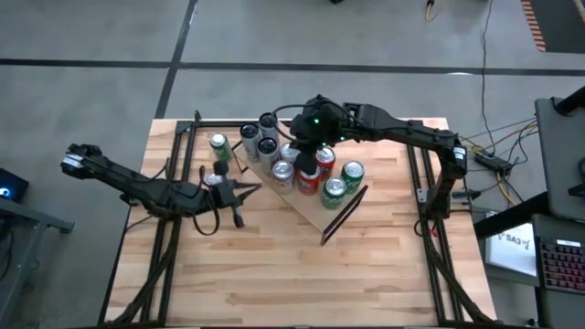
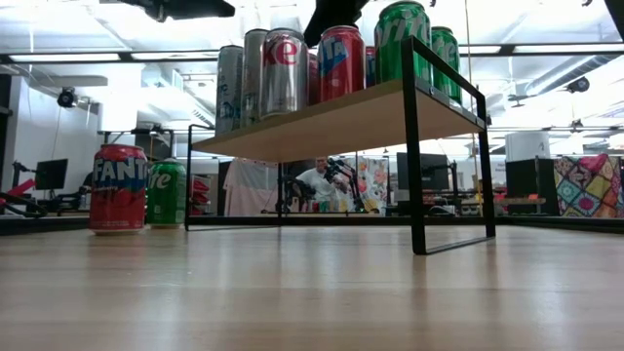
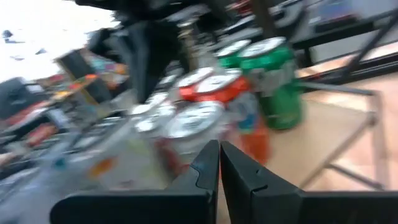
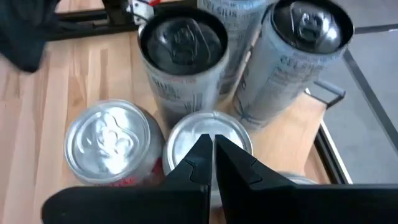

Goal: Place canned beverage on shelf
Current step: Put the silver soda can on the shelf aligned with the other silver soda can

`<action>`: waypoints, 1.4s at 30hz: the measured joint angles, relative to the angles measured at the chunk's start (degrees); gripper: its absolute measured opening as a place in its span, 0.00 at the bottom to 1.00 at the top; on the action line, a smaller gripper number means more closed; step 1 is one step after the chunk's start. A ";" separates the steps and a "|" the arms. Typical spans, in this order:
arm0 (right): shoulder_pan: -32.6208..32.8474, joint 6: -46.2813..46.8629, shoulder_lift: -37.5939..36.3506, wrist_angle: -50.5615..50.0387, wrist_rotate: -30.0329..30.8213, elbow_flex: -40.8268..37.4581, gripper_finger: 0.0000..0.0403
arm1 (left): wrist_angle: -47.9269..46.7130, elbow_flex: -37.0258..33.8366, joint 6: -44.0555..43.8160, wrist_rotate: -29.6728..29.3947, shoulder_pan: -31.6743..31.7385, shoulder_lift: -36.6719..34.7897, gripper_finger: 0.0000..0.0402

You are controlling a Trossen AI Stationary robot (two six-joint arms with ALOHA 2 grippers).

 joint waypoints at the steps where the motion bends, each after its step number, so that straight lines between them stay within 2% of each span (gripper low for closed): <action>1: 0.10 -0.09 -0.02 -0.48 0.01 0.00 0.02 | 0.68 -0.33 -0.57 2.03 0.22 0.47 0.00; 8: 0.97 -0.87 0.25 -0.32 1.49 -0.31 0.02 | 12.27 -1.88 -2.05 3.43 0.43 7.63 0.00; 22: 0.93 -2.19 0.25 -2.95 2.56 -0.35 0.02 | 26.03 -1.80 -3.46 2.72 1.26 19.76 0.00; 27: 0.93 -2.21 0.23 -3.81 2.55 -0.42 0.02 | 26.84 -1.80 -3.47 -1.76 1.62 21.34 0.00; 42: 1.02 -1.75 0.20 -4.21 2.54 -0.48 0.02 | 27.45 -1.82 -4.85 -1.95 3.55 22.62 0.00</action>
